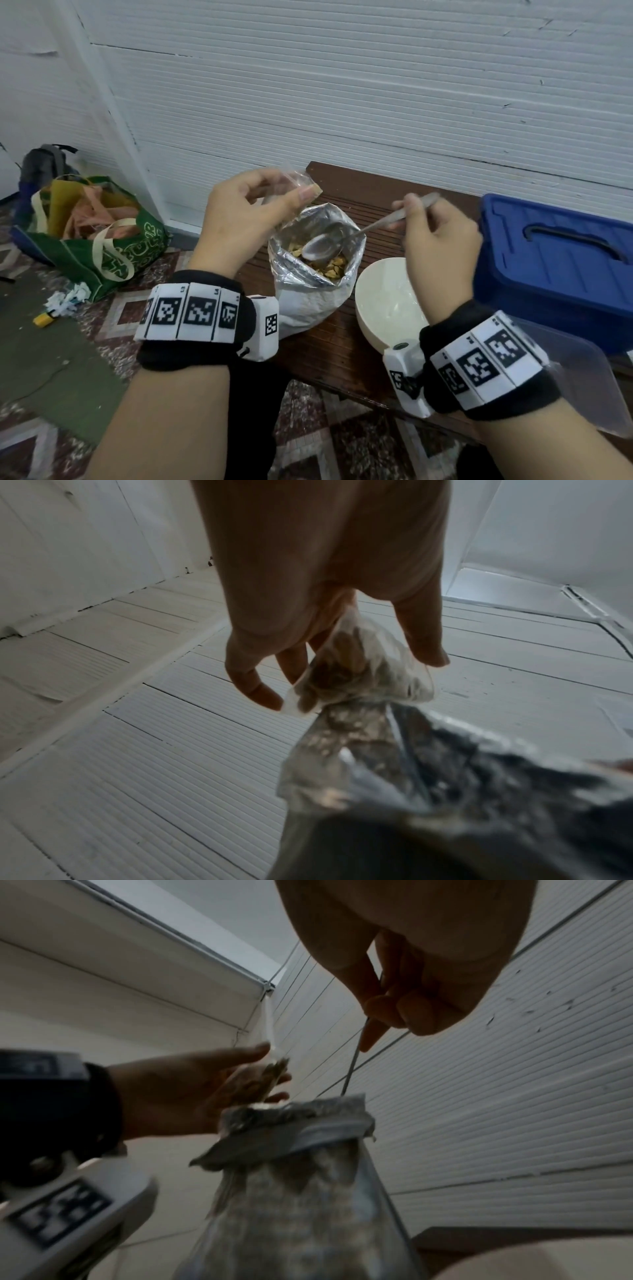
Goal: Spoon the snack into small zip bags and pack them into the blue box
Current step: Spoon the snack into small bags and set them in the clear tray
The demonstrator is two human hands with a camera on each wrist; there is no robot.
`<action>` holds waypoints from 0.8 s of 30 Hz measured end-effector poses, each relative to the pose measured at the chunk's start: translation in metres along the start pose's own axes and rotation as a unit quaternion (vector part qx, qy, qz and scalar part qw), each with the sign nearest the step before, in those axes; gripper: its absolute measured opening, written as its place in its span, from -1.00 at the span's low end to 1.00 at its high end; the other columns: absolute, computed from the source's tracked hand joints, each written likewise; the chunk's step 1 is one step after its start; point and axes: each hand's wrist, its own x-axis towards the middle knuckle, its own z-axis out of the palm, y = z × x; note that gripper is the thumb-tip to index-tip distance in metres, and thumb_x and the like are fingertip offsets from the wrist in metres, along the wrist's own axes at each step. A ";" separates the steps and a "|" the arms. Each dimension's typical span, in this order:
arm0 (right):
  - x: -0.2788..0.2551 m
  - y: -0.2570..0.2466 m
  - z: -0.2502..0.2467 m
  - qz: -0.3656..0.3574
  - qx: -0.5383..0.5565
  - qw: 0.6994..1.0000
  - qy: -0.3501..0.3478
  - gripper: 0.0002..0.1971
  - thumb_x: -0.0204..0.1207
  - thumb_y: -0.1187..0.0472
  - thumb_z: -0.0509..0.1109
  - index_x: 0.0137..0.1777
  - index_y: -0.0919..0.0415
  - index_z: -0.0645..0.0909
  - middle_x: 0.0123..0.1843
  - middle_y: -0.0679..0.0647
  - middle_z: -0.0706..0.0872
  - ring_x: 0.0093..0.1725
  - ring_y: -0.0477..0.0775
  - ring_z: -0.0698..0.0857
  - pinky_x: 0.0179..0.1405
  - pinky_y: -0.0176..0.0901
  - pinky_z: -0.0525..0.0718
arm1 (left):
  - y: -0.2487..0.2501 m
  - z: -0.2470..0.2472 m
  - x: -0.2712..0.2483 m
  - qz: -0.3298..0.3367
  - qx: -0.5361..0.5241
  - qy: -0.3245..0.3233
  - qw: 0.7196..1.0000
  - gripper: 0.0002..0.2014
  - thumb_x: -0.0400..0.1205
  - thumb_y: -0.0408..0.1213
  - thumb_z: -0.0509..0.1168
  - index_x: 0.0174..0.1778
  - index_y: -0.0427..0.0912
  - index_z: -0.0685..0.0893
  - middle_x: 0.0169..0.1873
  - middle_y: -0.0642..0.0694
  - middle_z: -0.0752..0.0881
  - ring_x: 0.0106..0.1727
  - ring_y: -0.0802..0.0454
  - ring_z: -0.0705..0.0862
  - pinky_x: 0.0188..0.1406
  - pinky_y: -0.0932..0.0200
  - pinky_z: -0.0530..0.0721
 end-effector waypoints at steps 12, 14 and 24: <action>-0.015 0.014 0.008 0.048 -0.086 0.991 -0.091 -0.79 0.57 0.04 0.40 -0.26 0.10 0.69 -0.44 -0.17 0.59 -0.39 -0.27 0.55 -0.36 -0.58 0.41 | 0.014 0.013 -0.007 0.049 -0.060 -0.050 0.996 -0.69 0.30 0.07 0.51 -0.08 0.08 0.80 0.06 0.15 0.81 0.13 0.12 0.77 0.20 -0.10 0.71; -0.013 0.012 0.004 0.067 -0.072 0.991 -0.094 -0.74 0.55 -0.03 0.40 -0.26 0.12 0.67 -0.42 -0.10 0.59 -0.39 -0.22 0.53 -0.37 -0.56 0.42 | 0.015 0.017 -0.008 0.050 -0.074 -0.063 0.994 -0.68 0.29 0.05 0.52 -0.06 0.08 0.81 0.05 0.11 0.82 0.11 0.09 0.78 0.14 -0.06 0.75; 0.004 -0.025 -0.037 0.056 0.067 0.994 -0.061 -0.71 0.60 -0.02 0.33 -0.31 -0.01 0.75 -0.43 -0.09 0.67 -0.34 -0.26 0.60 -0.24 -0.41 0.49 | 0.029 0.057 -0.024 0.073 -0.124 -0.150 0.978 -0.67 0.37 -0.15 0.49 0.05 -0.07 0.80 -0.02 0.17 0.82 0.09 0.27 0.76 0.01 0.39 0.67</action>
